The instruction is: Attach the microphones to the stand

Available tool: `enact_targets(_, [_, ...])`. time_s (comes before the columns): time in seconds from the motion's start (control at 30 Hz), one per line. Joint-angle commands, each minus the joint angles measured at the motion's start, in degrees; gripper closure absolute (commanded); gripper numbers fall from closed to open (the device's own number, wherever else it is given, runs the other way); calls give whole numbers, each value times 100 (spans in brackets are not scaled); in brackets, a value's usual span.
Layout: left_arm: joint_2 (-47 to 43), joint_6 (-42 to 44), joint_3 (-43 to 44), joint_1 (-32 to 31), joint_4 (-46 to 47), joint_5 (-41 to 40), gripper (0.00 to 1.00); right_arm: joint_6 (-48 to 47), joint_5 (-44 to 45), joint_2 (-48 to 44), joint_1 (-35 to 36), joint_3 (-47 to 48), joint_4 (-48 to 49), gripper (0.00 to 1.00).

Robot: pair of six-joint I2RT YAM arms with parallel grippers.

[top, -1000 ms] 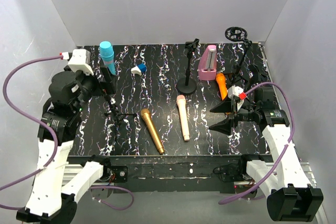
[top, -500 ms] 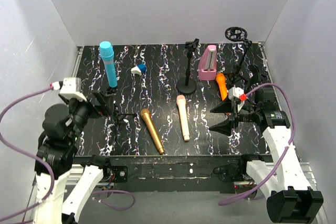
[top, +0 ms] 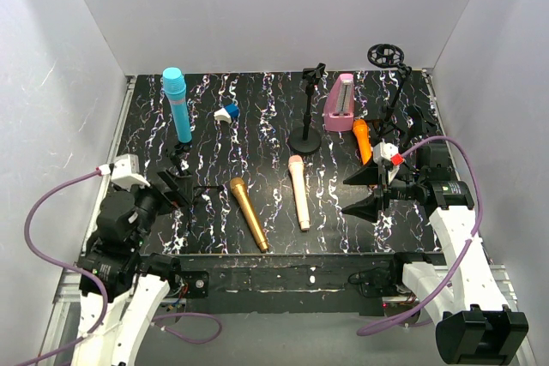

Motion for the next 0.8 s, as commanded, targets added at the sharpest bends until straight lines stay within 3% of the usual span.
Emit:
enact_targets(0.0, [20, -409, -409, 14, 389, -406, 4, -133, -80, -81, -33, 66, -50, 12])
enact_targets(0.27, [36, 101, -1586, 14, 2085, -495, 8, -141, -71, -81, -33, 66, -51, 11])
enact_targets(0.5, [336, 751, -2237, 14, 3562, -310, 37, -150, -45, -46, -33, 58, -51, 11])
enact_targets(0.77, [862, 1234, -2334, 23, 4125, -661, 49, -238, -53, 7, -33, 102, -156, 11])
